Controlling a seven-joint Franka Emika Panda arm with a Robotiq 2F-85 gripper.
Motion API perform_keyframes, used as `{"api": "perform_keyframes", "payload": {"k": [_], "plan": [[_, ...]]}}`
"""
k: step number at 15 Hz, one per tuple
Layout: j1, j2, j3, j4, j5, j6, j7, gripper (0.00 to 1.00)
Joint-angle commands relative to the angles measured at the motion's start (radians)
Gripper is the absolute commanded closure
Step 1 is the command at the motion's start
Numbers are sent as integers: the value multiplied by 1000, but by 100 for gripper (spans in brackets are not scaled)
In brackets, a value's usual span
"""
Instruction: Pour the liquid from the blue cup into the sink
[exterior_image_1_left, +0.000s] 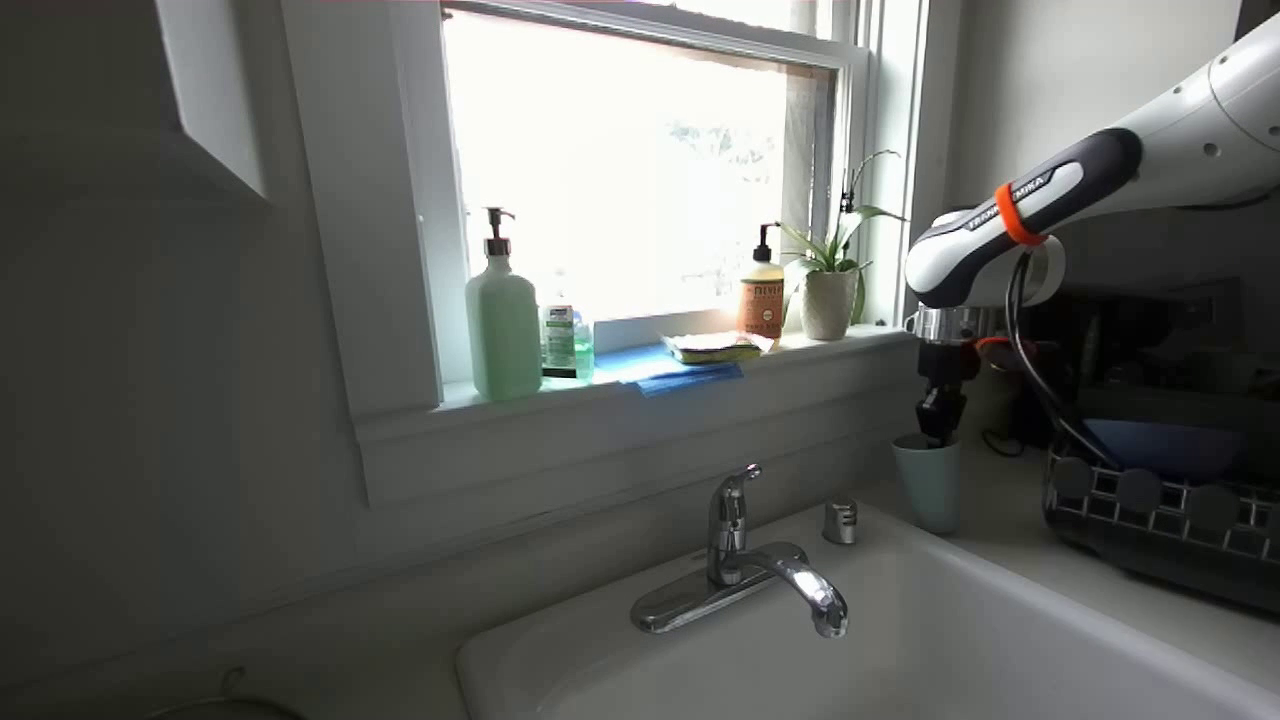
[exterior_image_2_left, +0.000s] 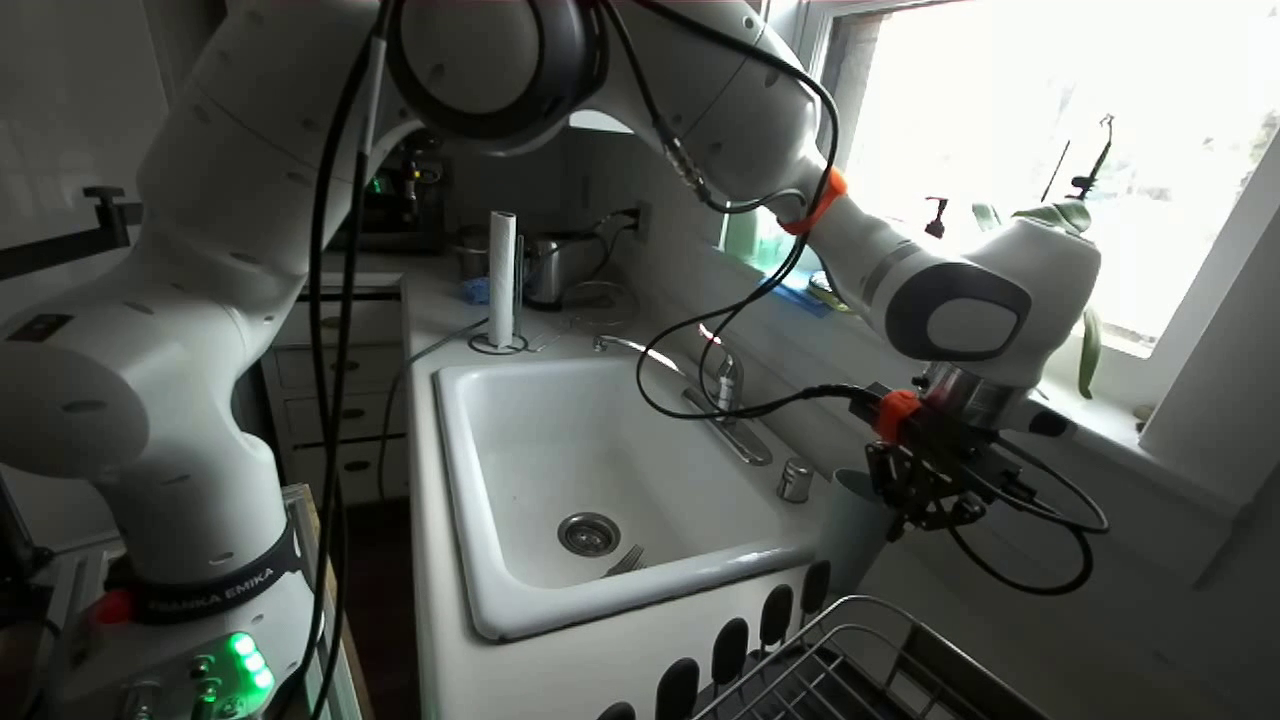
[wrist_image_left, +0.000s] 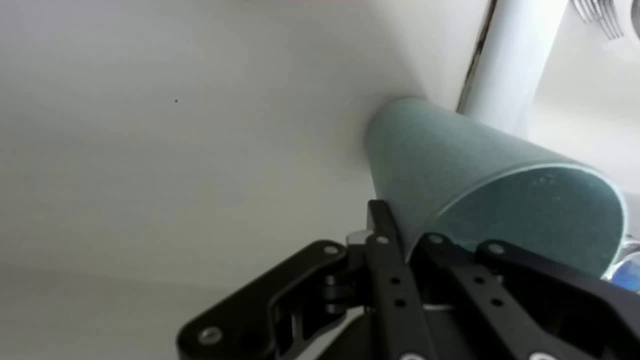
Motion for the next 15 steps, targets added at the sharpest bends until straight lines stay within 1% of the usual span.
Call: {"api": "perform_keyframes", "payload": {"k": [1, 4, 6, 9, 10, 11, 13, 15], "plan": [[53, -118, 3, -133, -115, 8, -49, 99], [114, -203, 11, -260, -214, 47, -80, 99], [155, -266, 13, -355, -290, 97, -88, 99], [220, -355, 22, -502, -395, 201, -74, 99], [233, -379, 31, -552, -413, 248, -82, 99], [214, -281, 23, -406, -356, 160, -68, 95], [240, -321, 32, -485, -379, 211, -68, 95], [243, -339, 32, -515, -385, 224, -68, 95]]}}
